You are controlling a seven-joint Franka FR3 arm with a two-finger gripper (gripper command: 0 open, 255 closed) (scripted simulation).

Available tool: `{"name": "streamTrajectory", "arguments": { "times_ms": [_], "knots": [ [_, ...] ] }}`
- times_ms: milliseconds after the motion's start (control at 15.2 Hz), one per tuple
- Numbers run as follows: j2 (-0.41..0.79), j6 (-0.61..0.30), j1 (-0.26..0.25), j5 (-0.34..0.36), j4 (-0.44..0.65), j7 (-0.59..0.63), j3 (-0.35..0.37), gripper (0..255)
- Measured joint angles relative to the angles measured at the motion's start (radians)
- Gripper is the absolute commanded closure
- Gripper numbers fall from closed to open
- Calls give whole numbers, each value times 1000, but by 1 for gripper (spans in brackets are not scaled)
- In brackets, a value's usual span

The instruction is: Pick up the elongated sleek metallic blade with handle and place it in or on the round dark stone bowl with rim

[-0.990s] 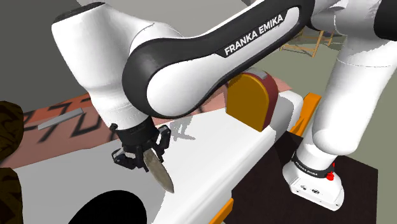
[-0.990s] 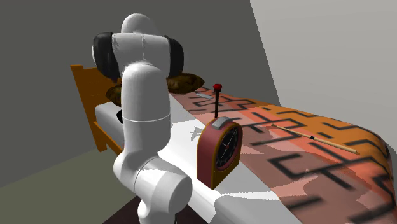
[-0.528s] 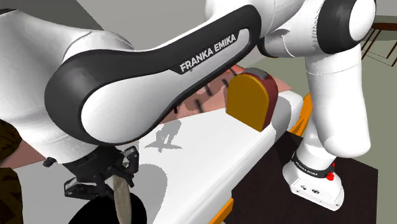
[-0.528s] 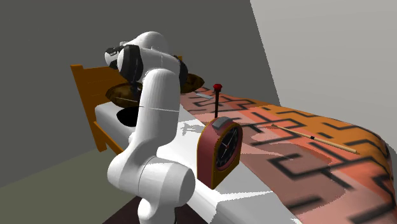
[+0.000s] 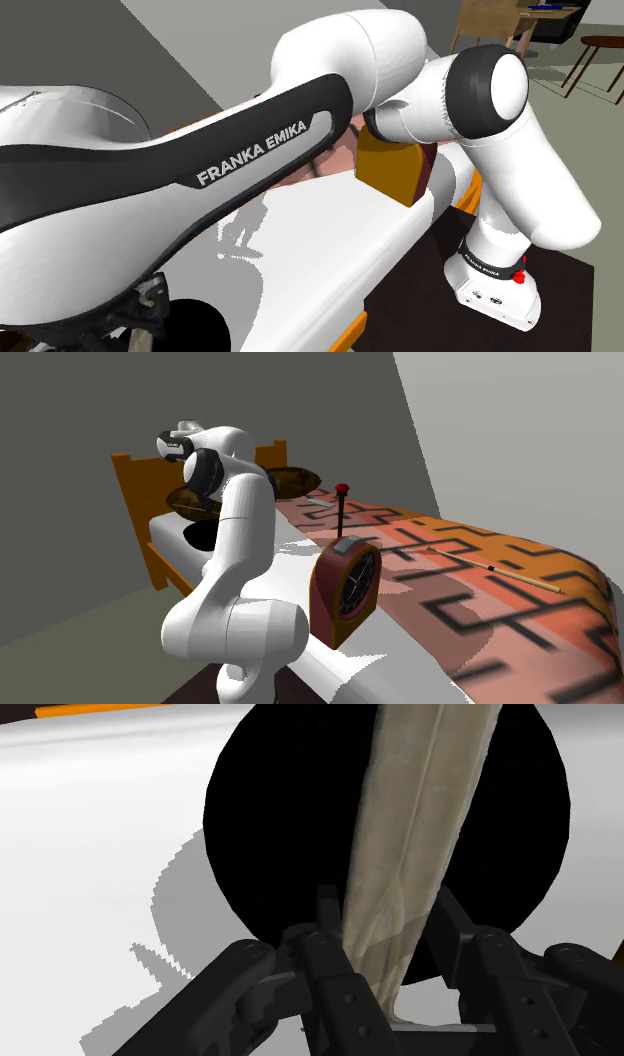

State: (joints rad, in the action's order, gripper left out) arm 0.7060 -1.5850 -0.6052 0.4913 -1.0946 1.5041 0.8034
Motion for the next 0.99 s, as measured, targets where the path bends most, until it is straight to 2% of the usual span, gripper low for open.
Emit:
{"name": "streamTrajectory", "arguments": {
  "times_ms": [792,990],
  "knots": [
    [9,-155,46,14,-165,30,-5,255],
    [11,-164,46,15,-169,32,-5,255]
  ]
}}
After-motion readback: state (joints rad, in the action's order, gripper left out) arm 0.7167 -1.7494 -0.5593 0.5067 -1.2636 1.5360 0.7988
